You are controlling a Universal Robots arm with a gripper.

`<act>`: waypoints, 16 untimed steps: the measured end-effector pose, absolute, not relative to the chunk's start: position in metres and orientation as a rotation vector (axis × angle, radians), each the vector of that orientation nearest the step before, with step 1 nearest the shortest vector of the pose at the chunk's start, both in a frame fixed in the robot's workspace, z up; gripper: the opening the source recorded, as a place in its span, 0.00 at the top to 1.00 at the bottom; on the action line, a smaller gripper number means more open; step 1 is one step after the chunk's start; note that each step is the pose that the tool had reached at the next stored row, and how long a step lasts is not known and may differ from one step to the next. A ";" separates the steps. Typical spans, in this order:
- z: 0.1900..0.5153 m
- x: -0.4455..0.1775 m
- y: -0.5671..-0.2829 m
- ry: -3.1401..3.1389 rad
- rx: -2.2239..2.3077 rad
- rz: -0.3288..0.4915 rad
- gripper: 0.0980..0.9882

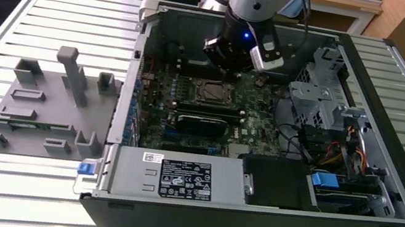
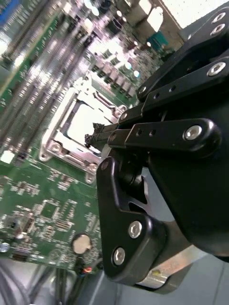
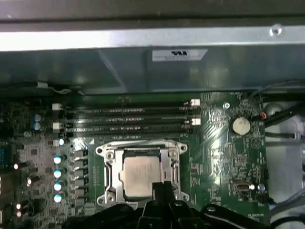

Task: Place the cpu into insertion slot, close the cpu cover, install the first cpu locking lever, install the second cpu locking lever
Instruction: 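Install the second cpu locking lever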

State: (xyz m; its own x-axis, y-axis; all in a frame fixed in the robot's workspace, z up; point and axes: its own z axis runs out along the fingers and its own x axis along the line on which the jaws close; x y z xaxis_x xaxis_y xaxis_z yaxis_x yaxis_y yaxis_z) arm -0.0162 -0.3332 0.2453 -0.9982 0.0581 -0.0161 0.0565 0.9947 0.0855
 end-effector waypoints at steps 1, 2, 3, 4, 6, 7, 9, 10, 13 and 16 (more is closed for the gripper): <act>0.245 -0.016 -0.334 3.119 0.090 0.164 0.99; 0.245 -0.016 -0.335 3.118 0.090 0.185 0.99; 0.245 -0.016 -0.337 3.118 0.090 0.190 0.99; 0.244 -0.016 -0.339 3.118 0.089 0.190 0.99; 0.243 -0.016 -0.341 3.119 0.084 0.190 0.99; 0.243 -0.016 -0.342 3.120 0.079 0.190 0.99; 0.241 -0.016 -0.344 3.121 0.072 0.190 0.99; 0.241 -0.016 -0.346 3.121 0.069 0.190 0.99; 0.240 -0.016 -0.353 3.121 0.067 0.190 0.99; 0.239 -0.016 -0.366 3.121 0.066 0.190 0.99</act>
